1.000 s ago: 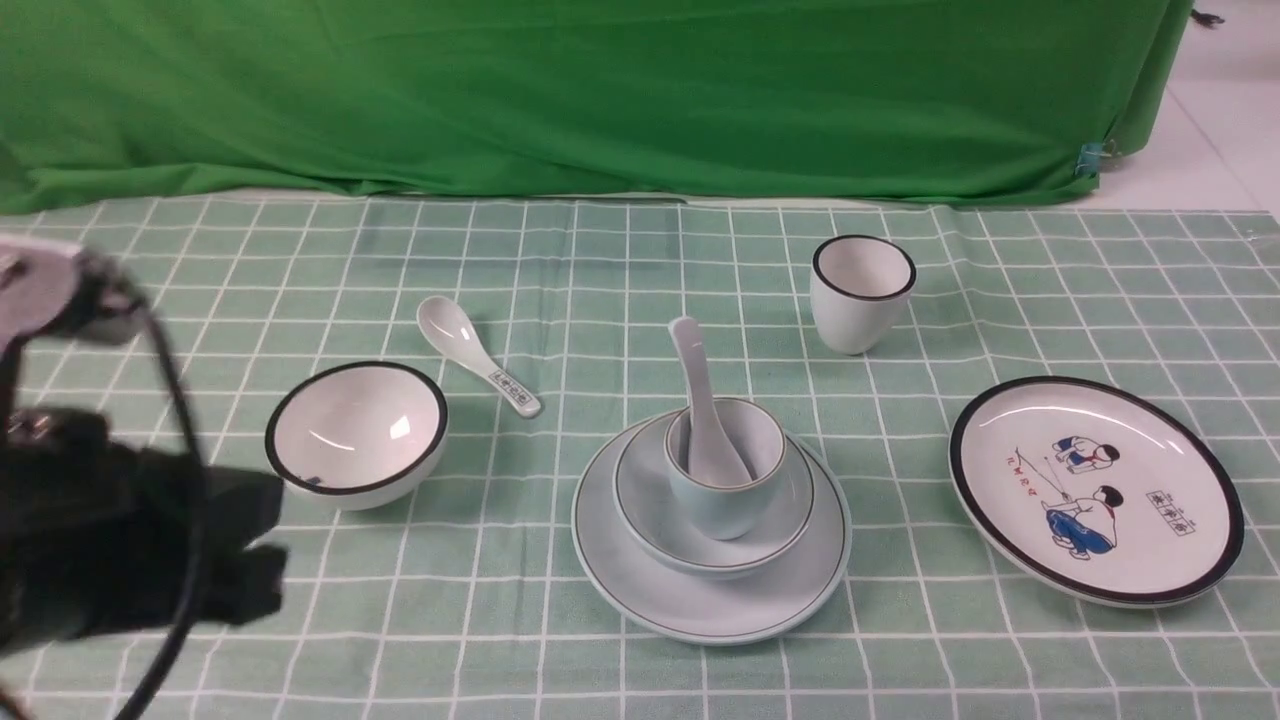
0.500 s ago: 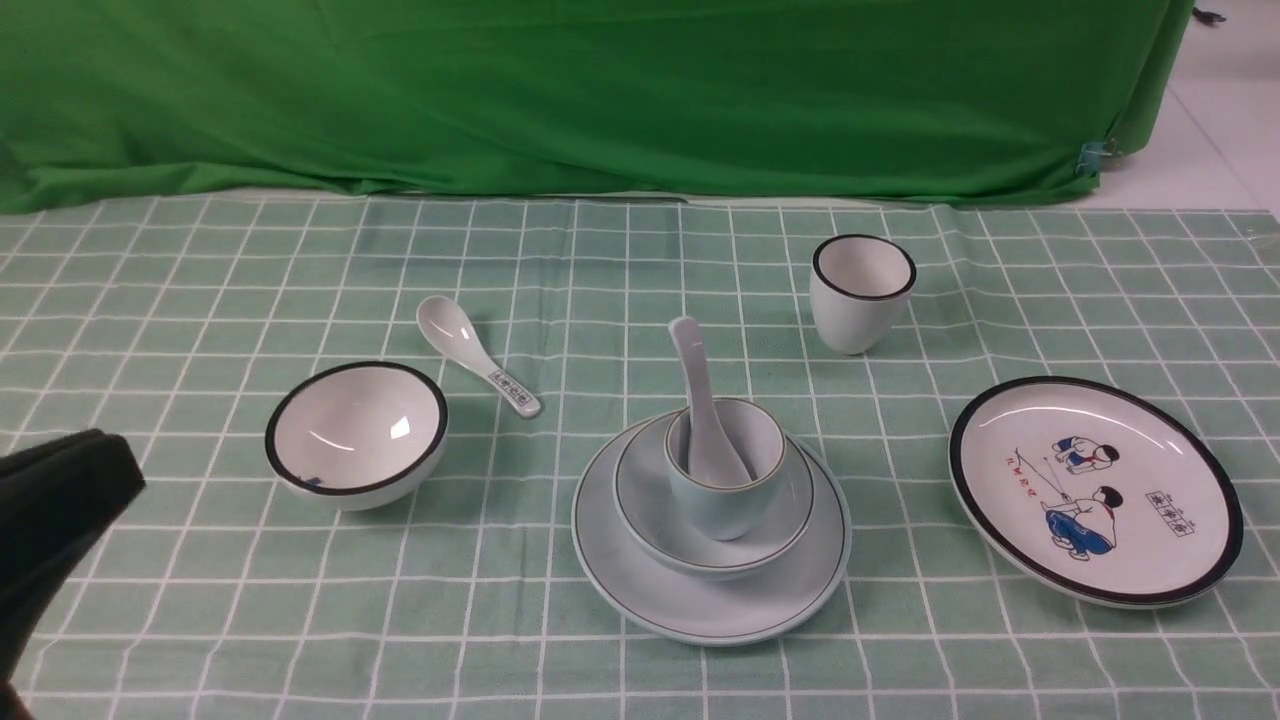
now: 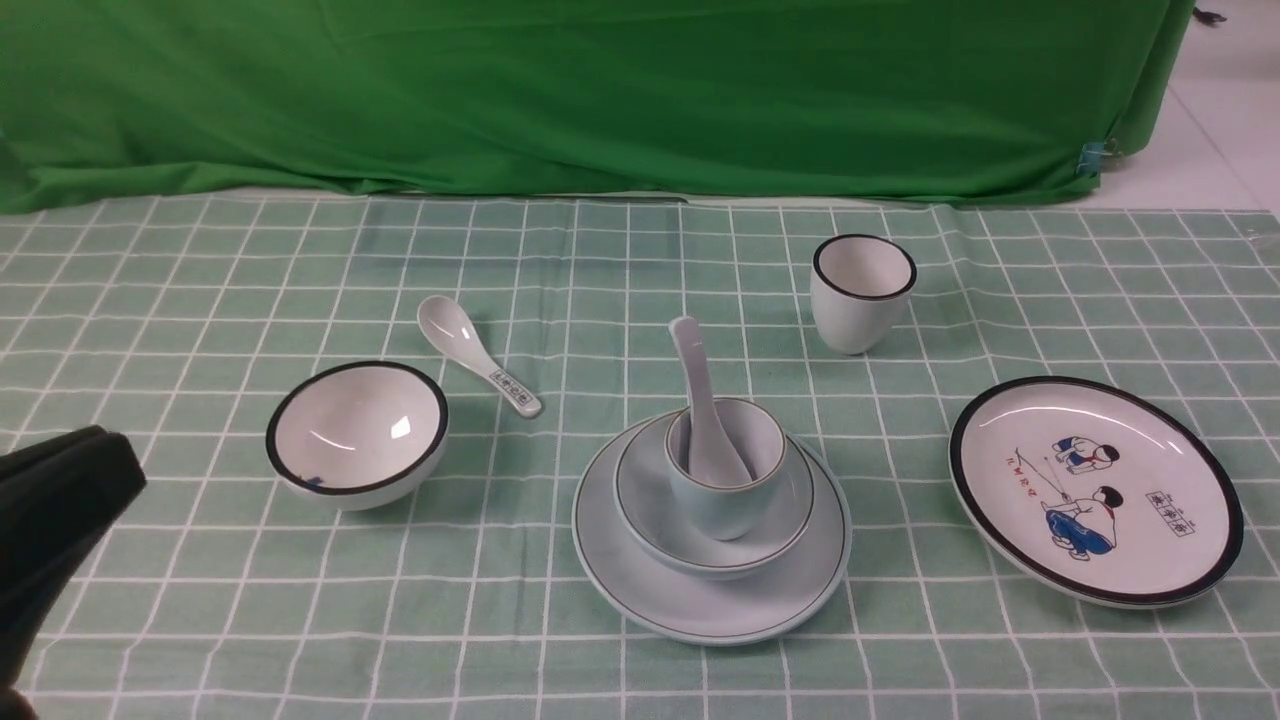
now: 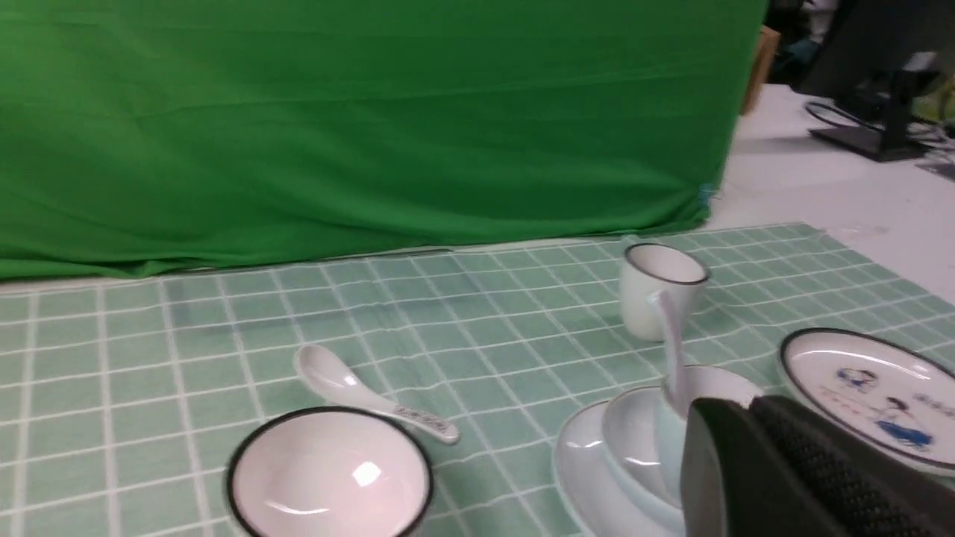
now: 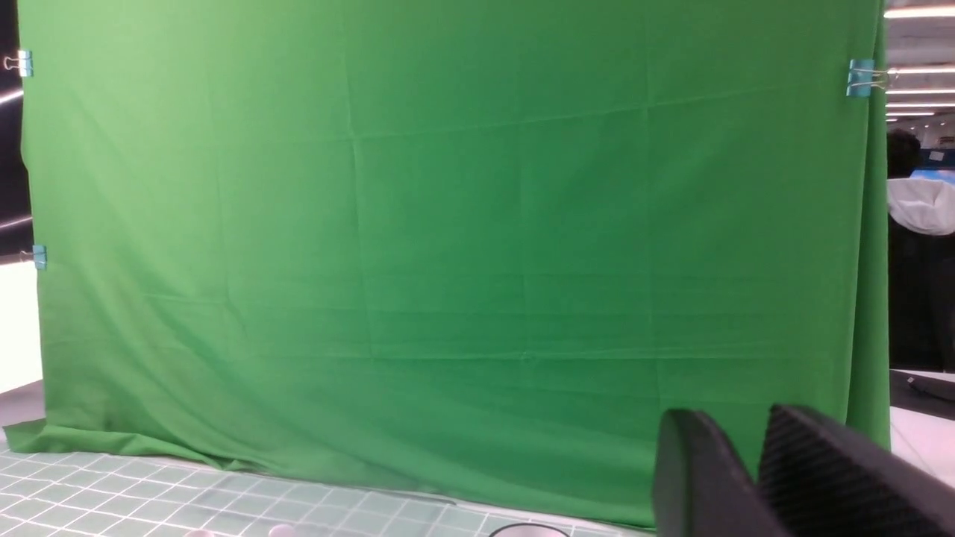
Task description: Place the bowls on the plates on the blue tablecloth, put the cups on the bowls, and place the spoons in the cups.
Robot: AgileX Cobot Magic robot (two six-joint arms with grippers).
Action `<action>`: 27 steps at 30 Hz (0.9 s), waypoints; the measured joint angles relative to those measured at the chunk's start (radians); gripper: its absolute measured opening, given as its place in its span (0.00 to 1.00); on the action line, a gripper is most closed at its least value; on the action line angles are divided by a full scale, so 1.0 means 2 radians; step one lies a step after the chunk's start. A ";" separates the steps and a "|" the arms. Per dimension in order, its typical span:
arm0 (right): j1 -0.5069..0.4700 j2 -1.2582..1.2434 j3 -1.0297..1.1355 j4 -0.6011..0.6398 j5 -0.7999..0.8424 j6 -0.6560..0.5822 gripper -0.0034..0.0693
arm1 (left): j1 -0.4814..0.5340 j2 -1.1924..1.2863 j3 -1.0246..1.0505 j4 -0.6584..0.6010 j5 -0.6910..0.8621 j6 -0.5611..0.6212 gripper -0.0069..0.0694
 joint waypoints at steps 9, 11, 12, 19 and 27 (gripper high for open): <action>0.000 0.000 0.000 0.000 0.000 0.000 0.33 | 0.155 -0.081 0.152 -0.077 -0.091 0.113 0.11; 0.000 0.000 0.000 0.000 0.000 0.000 0.34 | 0.172 -0.089 0.170 -0.080 -0.091 0.116 0.11; 0.000 0.000 0.000 0.000 0.000 0.000 0.34 | 0.179 -0.090 0.174 -0.082 -0.091 0.117 0.11; 0.000 0.000 0.000 0.000 0.000 0.000 0.34 | 0.191 -0.094 0.176 -0.084 -0.044 0.119 0.11; 0.000 0.000 0.000 0.000 0.000 0.000 0.35 | 0.191 -0.094 0.176 -0.084 -0.020 0.119 0.11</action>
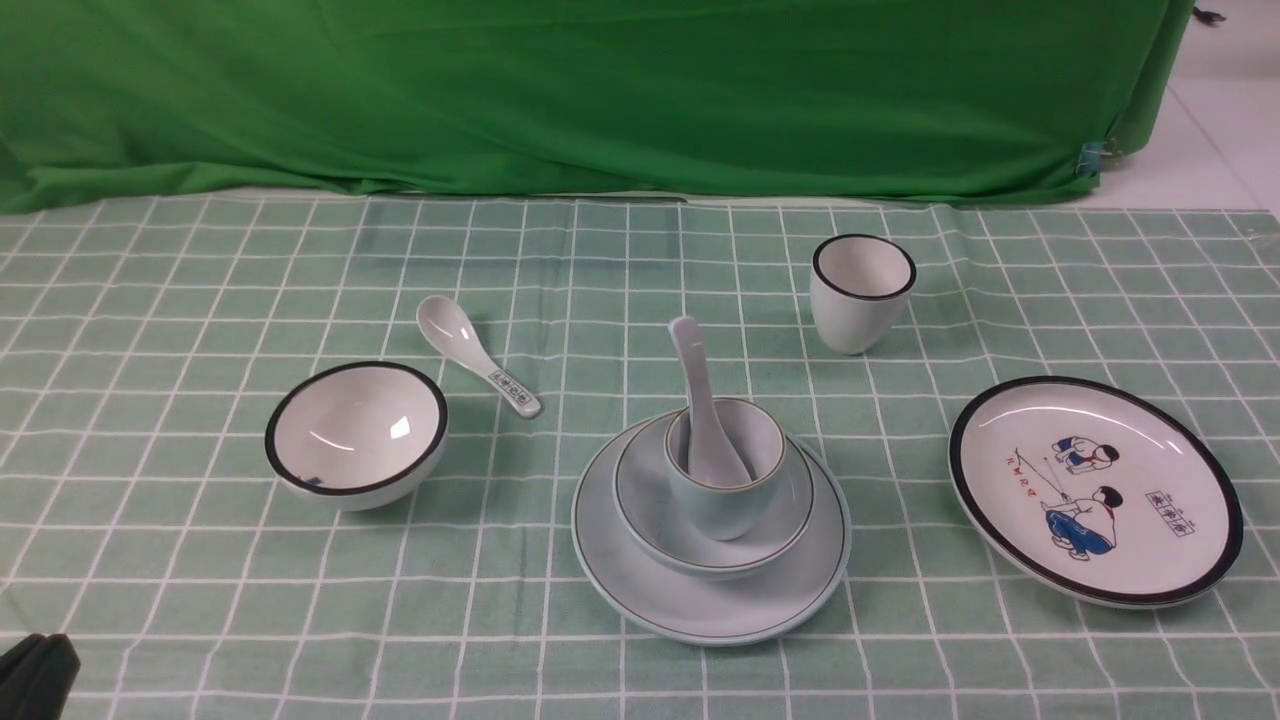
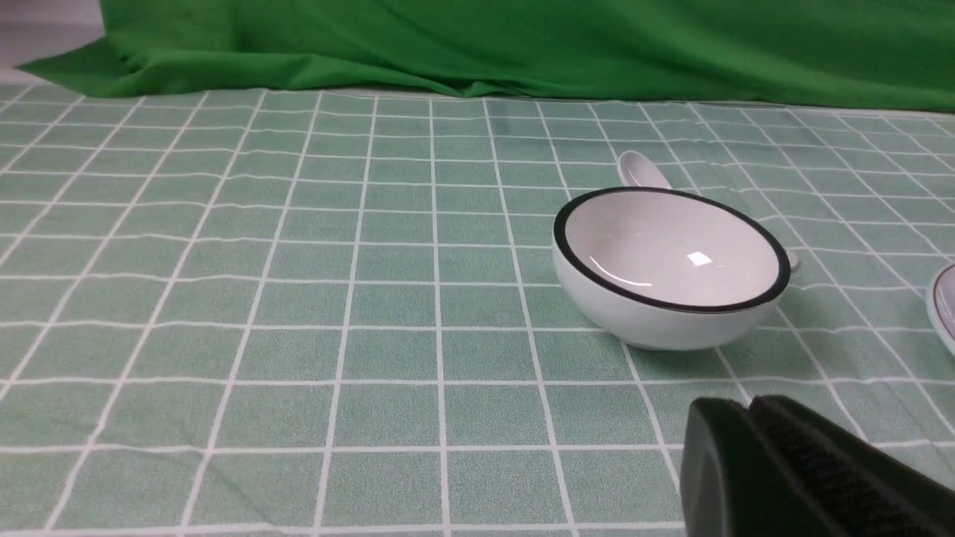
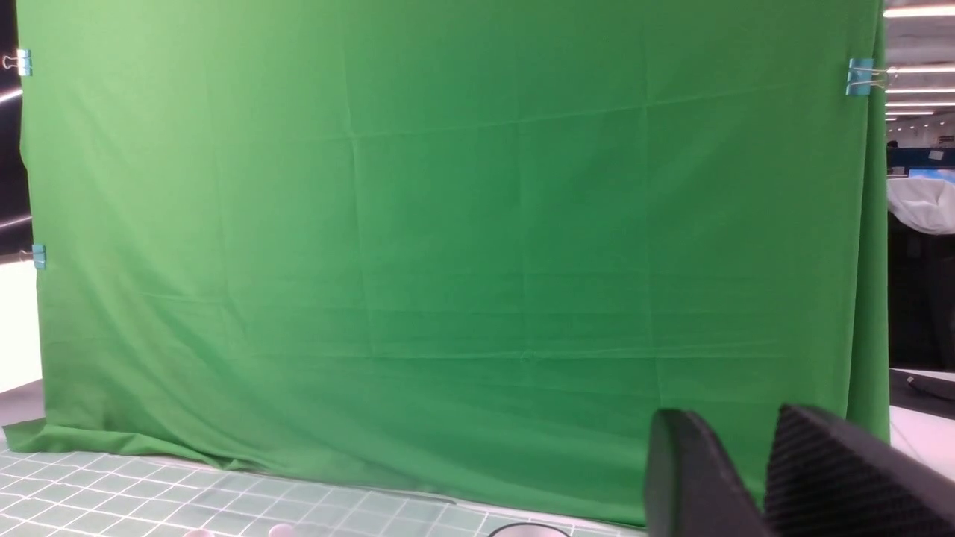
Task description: Place the bowls on the plates on the blue tablecloth, put the cups on the bowls, and place the spoons in the cups.
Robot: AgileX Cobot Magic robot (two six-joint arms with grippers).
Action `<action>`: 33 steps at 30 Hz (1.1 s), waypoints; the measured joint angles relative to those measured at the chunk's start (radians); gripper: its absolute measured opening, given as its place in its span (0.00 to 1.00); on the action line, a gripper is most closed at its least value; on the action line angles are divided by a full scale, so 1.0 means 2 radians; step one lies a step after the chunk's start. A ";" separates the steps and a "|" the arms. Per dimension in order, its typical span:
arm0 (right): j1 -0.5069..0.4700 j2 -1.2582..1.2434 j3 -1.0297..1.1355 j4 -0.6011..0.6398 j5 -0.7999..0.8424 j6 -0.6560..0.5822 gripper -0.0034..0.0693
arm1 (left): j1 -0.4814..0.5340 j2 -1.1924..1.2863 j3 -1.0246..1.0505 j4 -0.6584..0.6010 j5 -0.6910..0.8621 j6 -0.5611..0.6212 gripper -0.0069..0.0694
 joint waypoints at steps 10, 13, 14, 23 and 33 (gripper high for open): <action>0.000 0.000 0.000 0.000 0.000 0.000 0.37 | 0.000 0.000 0.000 0.000 0.001 0.000 0.11; 0.000 0.000 0.000 0.000 0.000 0.000 0.37 | 0.000 0.000 0.000 0.000 0.001 0.000 0.11; 0.000 0.000 0.000 0.000 0.000 0.000 0.38 | 0.000 0.000 0.000 0.000 0.001 0.000 0.11; 0.000 0.000 0.000 0.000 0.007 -0.026 0.38 | 0.000 0.000 0.000 0.000 0.001 0.000 0.11; -0.130 -0.004 0.097 0.000 0.069 -0.118 0.38 | 0.000 0.000 0.000 0.000 0.001 0.000 0.11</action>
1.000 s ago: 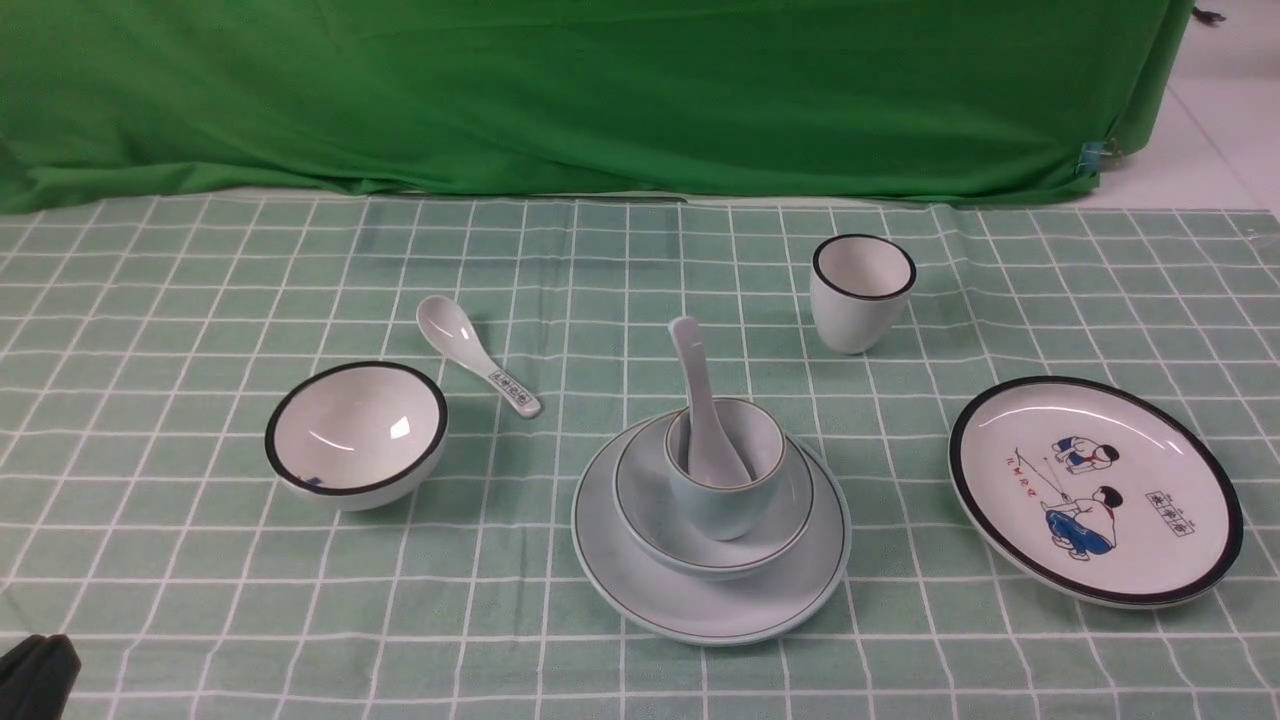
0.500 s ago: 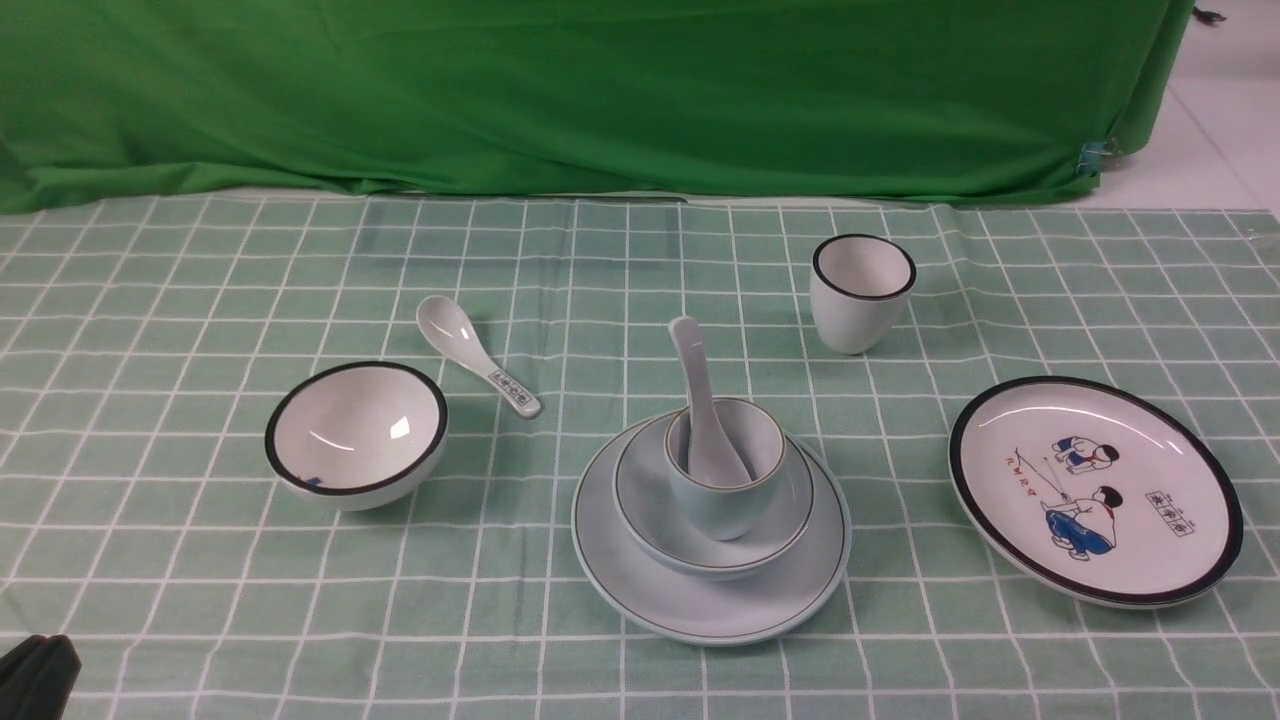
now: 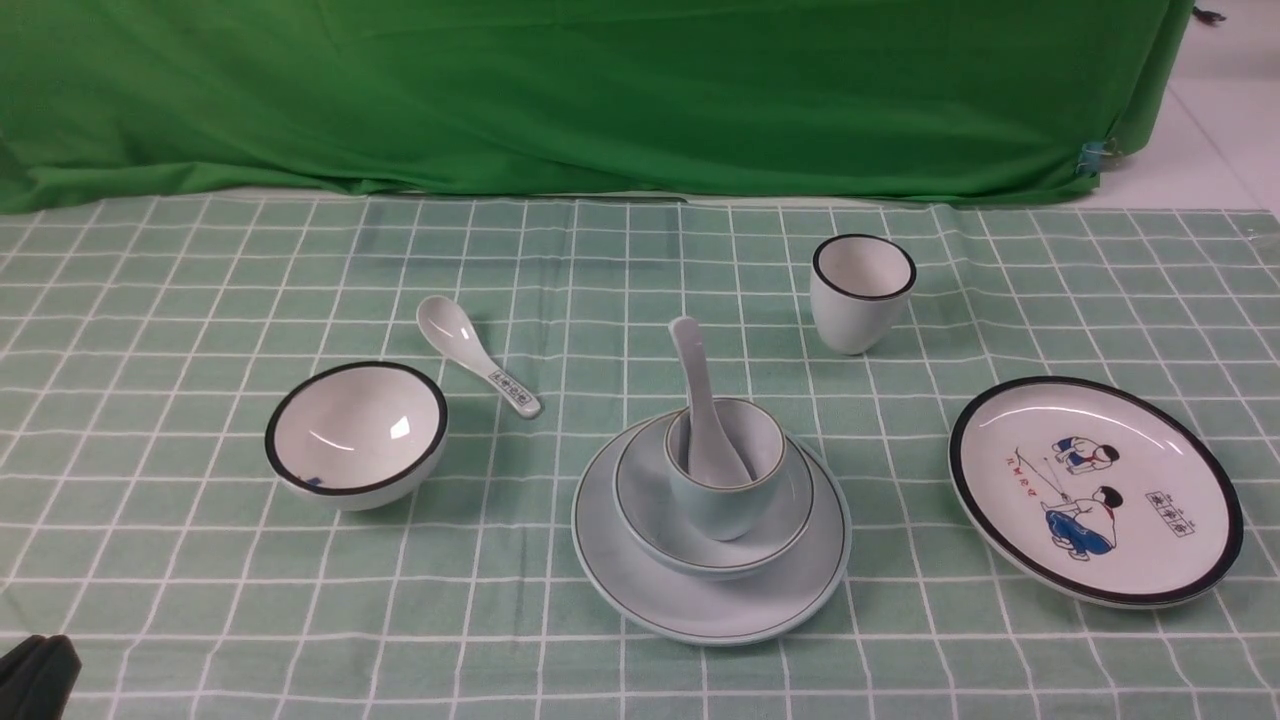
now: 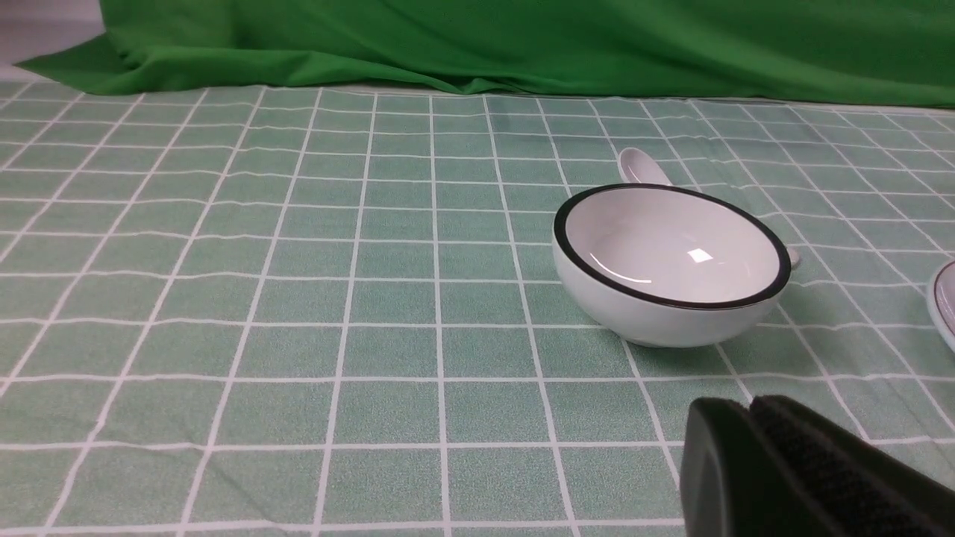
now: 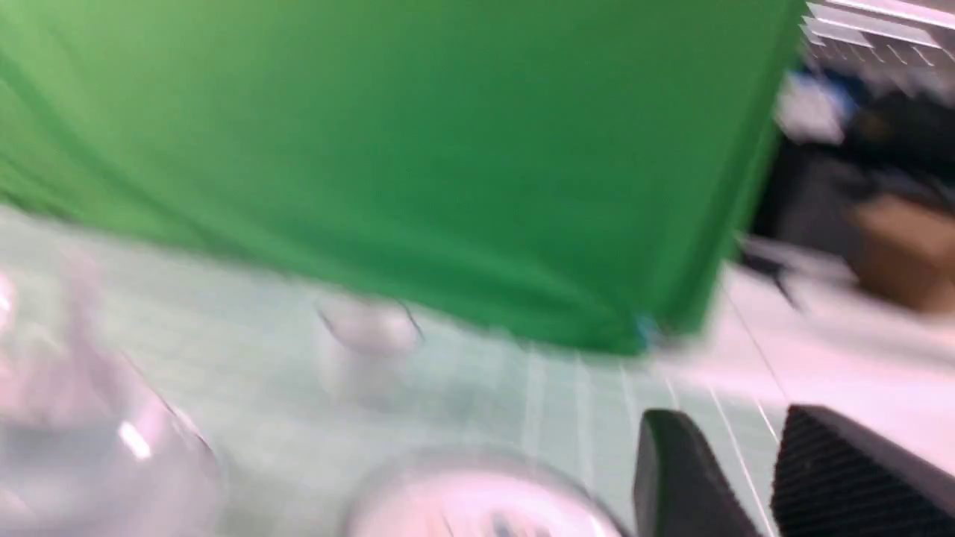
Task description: Place the bowls on the plates on the blue tablecloth, put the cups on the bowls, and place the spoons in the cups.
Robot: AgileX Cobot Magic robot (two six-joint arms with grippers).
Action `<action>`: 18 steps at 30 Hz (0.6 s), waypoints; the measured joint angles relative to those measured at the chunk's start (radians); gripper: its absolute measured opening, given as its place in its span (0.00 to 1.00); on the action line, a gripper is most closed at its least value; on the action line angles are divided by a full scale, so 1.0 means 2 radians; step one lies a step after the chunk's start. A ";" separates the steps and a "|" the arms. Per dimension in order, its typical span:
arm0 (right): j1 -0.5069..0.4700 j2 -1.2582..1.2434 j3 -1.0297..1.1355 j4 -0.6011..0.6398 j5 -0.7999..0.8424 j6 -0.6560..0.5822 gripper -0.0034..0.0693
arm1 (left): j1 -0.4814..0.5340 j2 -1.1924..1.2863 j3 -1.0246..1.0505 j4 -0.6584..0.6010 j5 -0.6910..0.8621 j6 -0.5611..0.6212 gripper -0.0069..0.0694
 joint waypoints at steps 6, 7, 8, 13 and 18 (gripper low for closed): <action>-0.043 -0.004 0.086 0.000 0.023 0.012 0.38 | 0.000 0.000 0.000 0.000 0.000 0.000 0.11; -0.043 -0.004 0.086 0.000 0.026 0.012 0.38 | 0.000 0.000 0.000 0.000 0.001 0.000 0.11; -0.042 -0.004 0.089 0.000 0.045 0.012 0.38 | 0.000 0.000 0.000 0.000 0.001 0.000 0.11; -0.027 -0.004 0.089 0.000 0.048 0.013 0.38 | 0.000 0.000 0.000 0.012 0.001 0.000 0.11; -0.023 -0.004 0.089 0.000 0.048 0.016 0.38 | 0.000 0.000 0.000 0.021 0.001 0.000 0.11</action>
